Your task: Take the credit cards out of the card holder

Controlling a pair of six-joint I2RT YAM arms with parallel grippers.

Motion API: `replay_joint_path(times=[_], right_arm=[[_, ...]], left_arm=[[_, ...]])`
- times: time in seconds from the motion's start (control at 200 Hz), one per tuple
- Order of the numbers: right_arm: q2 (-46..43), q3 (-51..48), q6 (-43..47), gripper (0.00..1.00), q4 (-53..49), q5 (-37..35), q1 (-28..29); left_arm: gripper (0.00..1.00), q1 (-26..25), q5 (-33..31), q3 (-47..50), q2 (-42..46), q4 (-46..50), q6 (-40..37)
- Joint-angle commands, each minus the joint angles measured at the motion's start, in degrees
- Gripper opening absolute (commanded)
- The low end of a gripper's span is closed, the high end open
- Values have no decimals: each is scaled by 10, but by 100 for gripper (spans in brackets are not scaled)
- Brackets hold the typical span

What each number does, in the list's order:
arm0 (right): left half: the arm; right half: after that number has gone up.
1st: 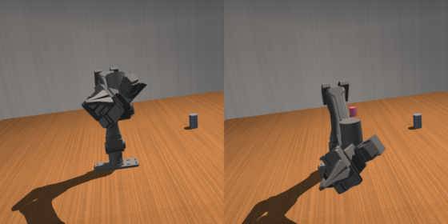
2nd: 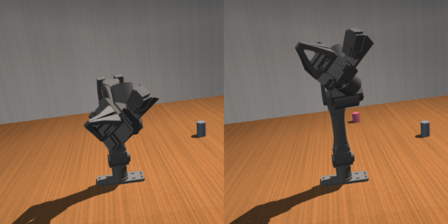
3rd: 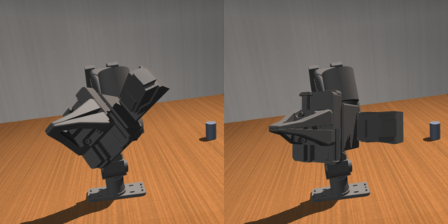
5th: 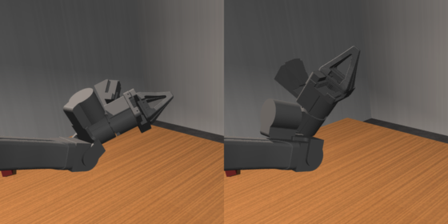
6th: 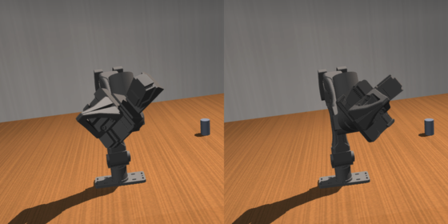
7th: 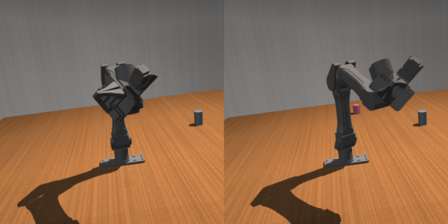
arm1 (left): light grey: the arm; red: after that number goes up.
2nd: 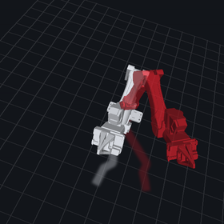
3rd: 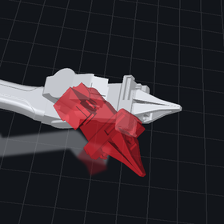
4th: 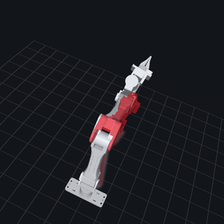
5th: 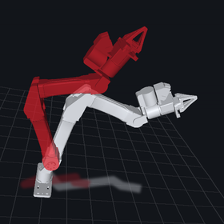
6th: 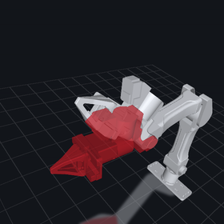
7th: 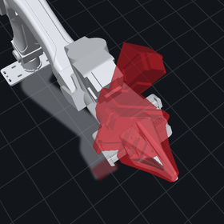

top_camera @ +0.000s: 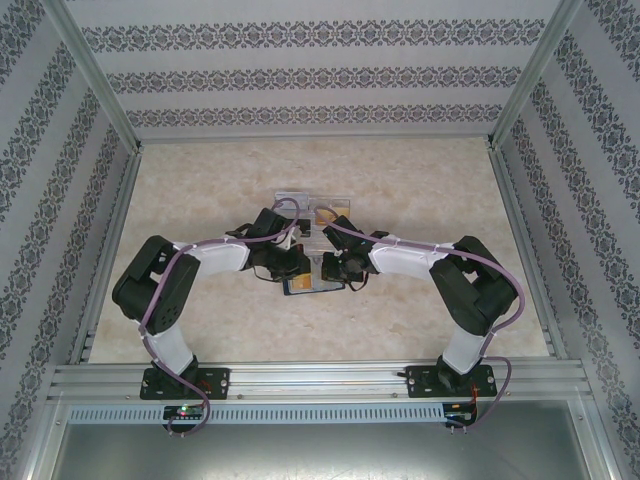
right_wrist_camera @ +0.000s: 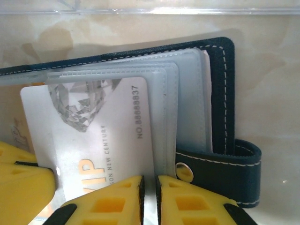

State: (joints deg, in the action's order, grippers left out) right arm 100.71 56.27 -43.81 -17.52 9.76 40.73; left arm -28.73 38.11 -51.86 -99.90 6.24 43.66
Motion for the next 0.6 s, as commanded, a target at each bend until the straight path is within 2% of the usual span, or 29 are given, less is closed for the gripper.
replay_joint_path(times=[0.0, 0.34, 0.535, 0.594], right_arm=[[21, -11, -11, 18, -22, -16, -1], [-27, -19, -5, 20, -4, -3, -8], [-121, -51, 23, 37, 53, 8, -22], [-146, -61, 27, 46, 69, 19, -29]], left_arm=[[0, 11, -12, 6, 38, 42, -38], [0, 46, -48, 24, 122, 123, -82], [0, 87, -57, 8, 197, 183, -107], [0, 96, -43, 1, 218, 188, -105]])
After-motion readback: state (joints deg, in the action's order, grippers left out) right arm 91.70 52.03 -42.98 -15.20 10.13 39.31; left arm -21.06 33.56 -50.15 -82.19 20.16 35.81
